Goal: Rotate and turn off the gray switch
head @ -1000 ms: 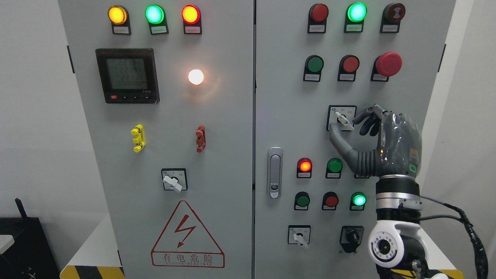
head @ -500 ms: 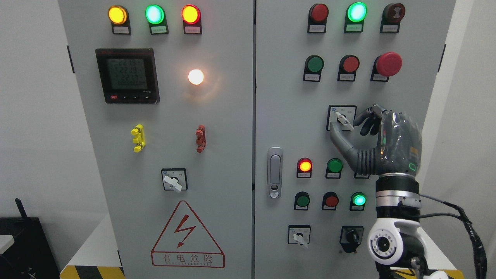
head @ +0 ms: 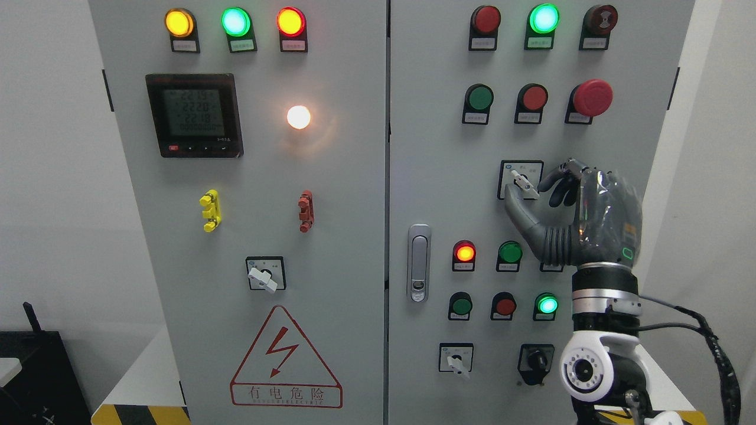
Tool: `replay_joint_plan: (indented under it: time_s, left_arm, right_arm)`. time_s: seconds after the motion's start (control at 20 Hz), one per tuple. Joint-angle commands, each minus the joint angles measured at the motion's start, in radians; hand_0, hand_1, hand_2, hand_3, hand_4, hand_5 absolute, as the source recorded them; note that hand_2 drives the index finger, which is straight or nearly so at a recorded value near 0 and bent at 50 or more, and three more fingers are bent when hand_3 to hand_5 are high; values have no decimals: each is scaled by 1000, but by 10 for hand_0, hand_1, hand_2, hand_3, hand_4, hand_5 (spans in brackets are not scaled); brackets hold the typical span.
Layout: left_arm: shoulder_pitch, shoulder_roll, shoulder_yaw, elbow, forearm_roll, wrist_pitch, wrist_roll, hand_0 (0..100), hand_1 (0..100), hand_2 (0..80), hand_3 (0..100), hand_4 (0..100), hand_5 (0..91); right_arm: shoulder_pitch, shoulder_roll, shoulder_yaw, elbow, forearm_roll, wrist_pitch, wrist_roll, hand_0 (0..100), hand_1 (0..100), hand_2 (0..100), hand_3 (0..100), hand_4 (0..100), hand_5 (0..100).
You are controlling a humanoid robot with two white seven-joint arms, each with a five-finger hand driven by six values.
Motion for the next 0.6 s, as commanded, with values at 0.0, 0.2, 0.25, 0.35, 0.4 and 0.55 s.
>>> replay_joint_plan:
  time_s: [0.0,0.2,0.25,0.35,0.4,0.55]
  left_arm:
    - [0,0,-2,14,0,-1,0,120,389,0,0,0,0]
    - [0,0,-2,14,0,-1,-2,120,389,0,0,0,0]
    - [0,0,-2,14,0,-1,-2,120,389,0,0,0,0]
    - [0,0,-2,14,0,-1,0,120,389,0,0,0,0]
    - [0,0,-2,14,0,-1,-2,120,389,0,0,0,0]
    - [0,0,-2,14,0,-1,-2,120,389,0,0,0,0]
  right_arm:
    - [-6,-17,1,3,0,0,1,208,440,646,847,862,1000]
    - [-6,-17,3,3,0,0,1,213,440,651,851,863,1000]
    - [-6,-17,3,3,1,0,1,214,440,651,852,863,1000]
    - [-6,-17,4,3,0,0,1,215,440,650,852,863,1000]
    - [-6,-17,4,5,1,0,1,216,440,650,853,864,1000]
    - [-6,-17,6,5,1,0,1,217,443,650,851,864,1000]
